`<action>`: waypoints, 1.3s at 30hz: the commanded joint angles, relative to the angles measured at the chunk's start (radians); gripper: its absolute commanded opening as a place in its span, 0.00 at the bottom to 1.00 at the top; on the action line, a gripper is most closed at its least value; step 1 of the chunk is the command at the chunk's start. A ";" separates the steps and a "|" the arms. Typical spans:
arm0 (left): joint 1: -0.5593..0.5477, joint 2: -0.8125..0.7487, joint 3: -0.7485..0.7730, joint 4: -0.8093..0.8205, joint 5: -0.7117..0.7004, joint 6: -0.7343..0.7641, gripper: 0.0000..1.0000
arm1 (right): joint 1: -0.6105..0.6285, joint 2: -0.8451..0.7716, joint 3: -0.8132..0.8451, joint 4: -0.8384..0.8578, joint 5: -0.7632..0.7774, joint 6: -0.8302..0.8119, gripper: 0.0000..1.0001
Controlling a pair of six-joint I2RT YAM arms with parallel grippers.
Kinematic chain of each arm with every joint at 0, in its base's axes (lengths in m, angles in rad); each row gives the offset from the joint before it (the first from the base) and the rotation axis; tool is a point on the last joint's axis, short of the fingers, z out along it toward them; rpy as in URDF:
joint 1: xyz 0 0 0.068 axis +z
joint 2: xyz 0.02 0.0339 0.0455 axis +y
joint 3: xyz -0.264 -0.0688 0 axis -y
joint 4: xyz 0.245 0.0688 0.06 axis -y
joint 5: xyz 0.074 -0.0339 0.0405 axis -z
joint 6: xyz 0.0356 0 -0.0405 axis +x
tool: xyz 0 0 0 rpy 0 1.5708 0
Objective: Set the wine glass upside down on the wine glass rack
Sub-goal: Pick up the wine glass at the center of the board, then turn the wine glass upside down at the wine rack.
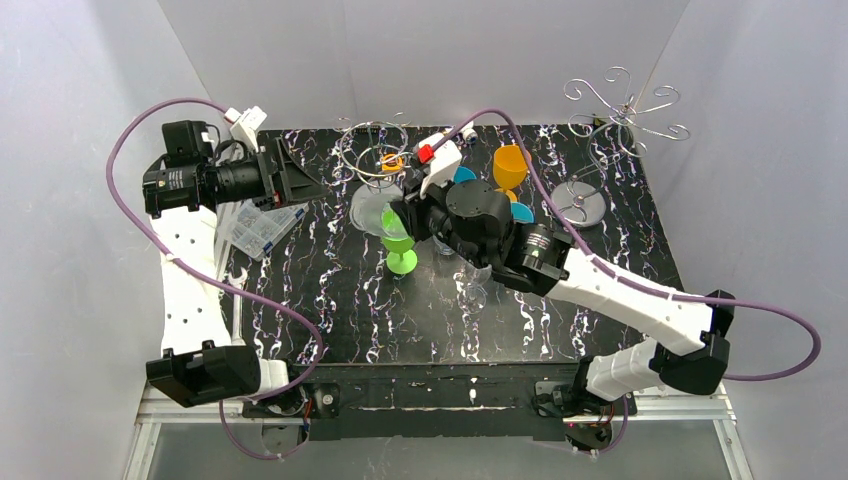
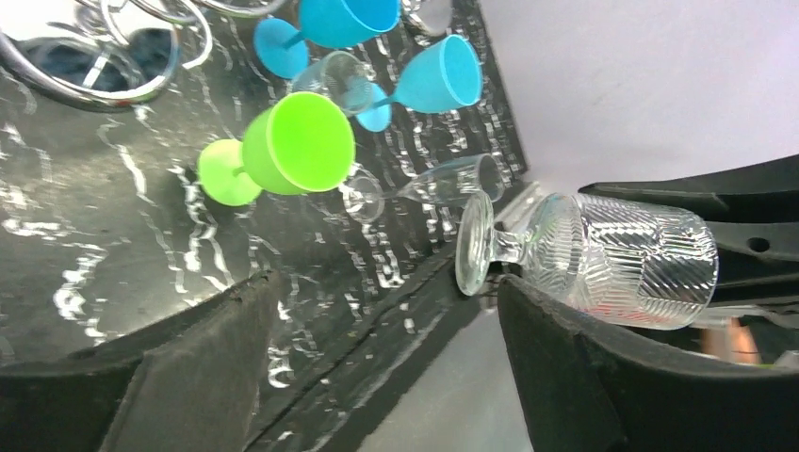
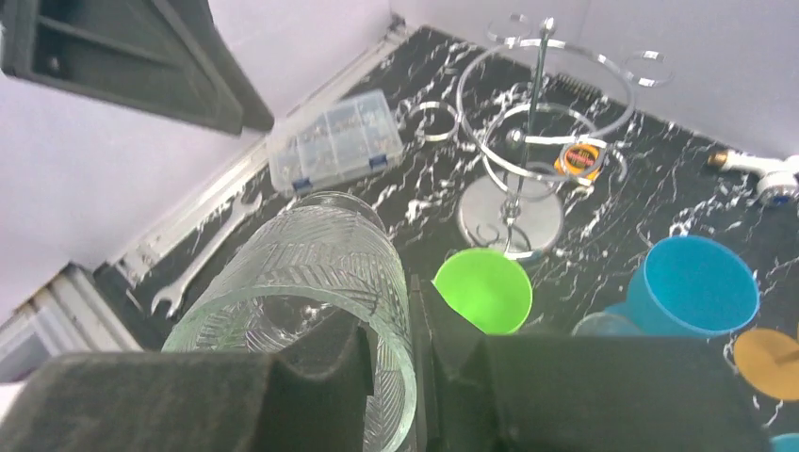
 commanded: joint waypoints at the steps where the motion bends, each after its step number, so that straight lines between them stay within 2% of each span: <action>1: 0.000 -0.012 -0.042 -0.043 0.133 -0.016 0.67 | 0.001 0.002 0.016 0.339 0.063 -0.032 0.01; 4: 0.000 -0.019 -0.053 -0.044 0.150 -0.020 0.62 | 0.003 0.016 0.018 0.374 0.067 -0.029 0.01; 15: -0.016 -0.060 -0.078 0.019 0.171 -0.039 0.71 | 0.022 0.122 0.085 0.444 0.070 -0.030 0.01; 21: -0.016 -0.092 -0.063 0.040 0.153 0.007 0.79 | 0.023 0.110 0.046 0.482 0.100 -0.031 0.01; 22: -0.016 -0.098 -0.066 0.056 0.131 -0.013 0.81 | 0.023 0.104 0.033 0.494 0.103 -0.031 0.01; 25: -0.016 -0.109 -0.083 0.113 0.083 -0.093 0.97 | 0.023 0.089 -0.012 0.554 0.109 -0.031 0.01; 26: -0.016 -0.109 -0.090 0.135 0.076 -0.127 0.98 | 0.023 0.088 -0.019 0.563 0.108 -0.030 0.01; 28: -0.017 -0.114 -0.112 0.191 0.080 -0.182 0.93 | 0.023 0.092 -0.019 0.569 0.100 -0.026 0.01; 29: -0.017 -0.123 -0.128 0.233 0.085 -0.205 0.83 | 0.023 0.096 -0.016 0.568 0.094 -0.023 0.01; 31: -0.017 -0.151 -0.165 0.328 0.081 -0.246 0.57 | 0.023 0.101 -0.006 0.561 0.083 -0.013 0.01; 33: -0.017 -0.163 -0.171 0.367 0.105 -0.226 0.43 | 0.023 0.105 0.002 0.552 0.068 -0.001 0.01; 36: -0.017 -0.153 -0.160 0.374 0.202 -0.176 0.33 | 0.023 0.108 0.012 0.543 0.057 0.017 0.01; 39: -0.017 -0.154 -0.154 0.366 0.229 -0.136 0.25 | 0.023 0.109 0.016 0.542 0.040 0.032 0.01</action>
